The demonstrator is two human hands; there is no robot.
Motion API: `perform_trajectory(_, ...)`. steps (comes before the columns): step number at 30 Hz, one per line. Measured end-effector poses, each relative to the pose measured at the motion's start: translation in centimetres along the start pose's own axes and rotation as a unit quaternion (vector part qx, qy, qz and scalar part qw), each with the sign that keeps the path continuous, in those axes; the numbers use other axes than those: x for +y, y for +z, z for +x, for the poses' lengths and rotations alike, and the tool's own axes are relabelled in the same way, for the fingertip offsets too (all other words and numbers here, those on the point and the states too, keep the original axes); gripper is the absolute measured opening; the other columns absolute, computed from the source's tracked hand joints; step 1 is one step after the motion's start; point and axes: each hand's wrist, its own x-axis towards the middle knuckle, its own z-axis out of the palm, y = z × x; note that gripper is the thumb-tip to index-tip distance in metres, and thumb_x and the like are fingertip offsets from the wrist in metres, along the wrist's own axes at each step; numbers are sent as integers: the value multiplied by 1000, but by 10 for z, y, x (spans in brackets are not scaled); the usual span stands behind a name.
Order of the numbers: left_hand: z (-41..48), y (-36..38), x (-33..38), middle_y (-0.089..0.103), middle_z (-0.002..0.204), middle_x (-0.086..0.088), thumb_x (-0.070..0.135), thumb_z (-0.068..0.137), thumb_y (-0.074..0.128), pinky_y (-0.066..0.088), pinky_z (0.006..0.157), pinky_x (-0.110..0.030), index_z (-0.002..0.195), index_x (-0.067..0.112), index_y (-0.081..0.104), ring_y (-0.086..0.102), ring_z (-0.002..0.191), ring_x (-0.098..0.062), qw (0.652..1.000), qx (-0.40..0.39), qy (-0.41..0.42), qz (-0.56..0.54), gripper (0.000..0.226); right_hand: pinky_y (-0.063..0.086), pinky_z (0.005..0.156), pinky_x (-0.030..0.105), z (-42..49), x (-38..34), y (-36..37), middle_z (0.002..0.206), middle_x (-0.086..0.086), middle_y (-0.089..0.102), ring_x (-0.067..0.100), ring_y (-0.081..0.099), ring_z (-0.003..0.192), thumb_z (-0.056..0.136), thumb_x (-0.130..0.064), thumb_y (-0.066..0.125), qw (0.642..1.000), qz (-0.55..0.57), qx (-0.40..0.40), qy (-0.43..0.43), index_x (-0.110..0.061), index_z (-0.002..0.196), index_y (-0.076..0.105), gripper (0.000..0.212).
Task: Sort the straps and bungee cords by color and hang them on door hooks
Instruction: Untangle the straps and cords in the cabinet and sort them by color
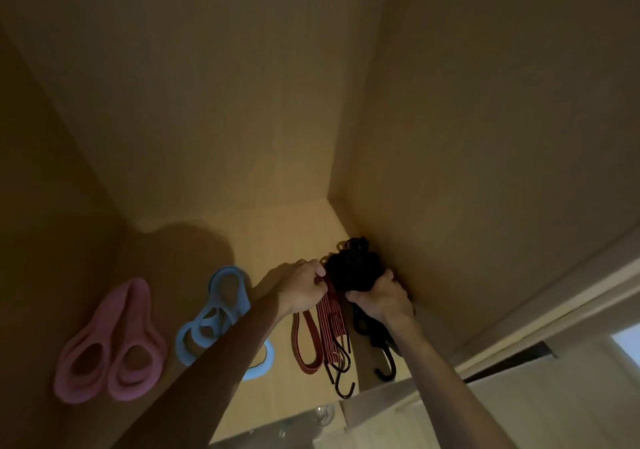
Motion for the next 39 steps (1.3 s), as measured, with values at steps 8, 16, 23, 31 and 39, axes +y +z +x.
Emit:
perform_trajectory(8, 2, -3, -12, 48, 115, -4, 21, 95, 47, 43, 81, -28, 120, 11, 53, 53, 94, -18, 999, 2, -17, -32, 28, 34, 106, 40, 16, -5, 25, 138, 16, 42, 31, 40, 129, 77, -45, 69, 990, -131, 55, 23, -5, 132, 30, 79)
perform_trajectory(16, 1, -4, -15, 54, 122, -15, 18, 92, 51, 45, 89, -30, 115, 7, 55, 56, 108, -26, 997, 22, -44, -62, 26, 50, 85, 32, 24, 0, 26, 106, 6, 67, 24, 63, 101, 80, -29, 65, 994, -83, 66, -14, -11, 106, 63, 32)
perform_trajectory(23, 4, 3, -8, 56, 120, -18, 17, 94, 50, 47, 87, -33, 120, 3, 52, 57, 103, -27, 998, 21, -43, -44, 30, 50, 84, 32, 22, 6, 26, 114, 9, 65, 24, 63, 107, 87, -22, 61, 981, -128, 135, -48, -6, 113, 52, 32)
perform_trajectory(31, -21, 12, -16, 53, 122, -16, 18, 93, 52, 41, 82, -28, 125, 5, 50, 59, 100, -32, 996, 82, -12, 18, 35, 48, 76, 31, 32, 6, 18, 107, 8, 66, 25, 63, 102, 87, -16, 58, 982, -169, 57, -64, -10, 106, 61, 20)
perform_trajectory(39, -40, 12, -35, 53, 121, -15, 20, 91, 50, 43, 96, -34, 123, 11, 53, 55, 109, -30, 998, 54, -14, 41, 33, 52, 84, 36, 15, 10, 31, 115, 12, 63, 26, 62, 107, 87, -15, 60, 963, -238, 119, -47, -3, 117, 52, 33)
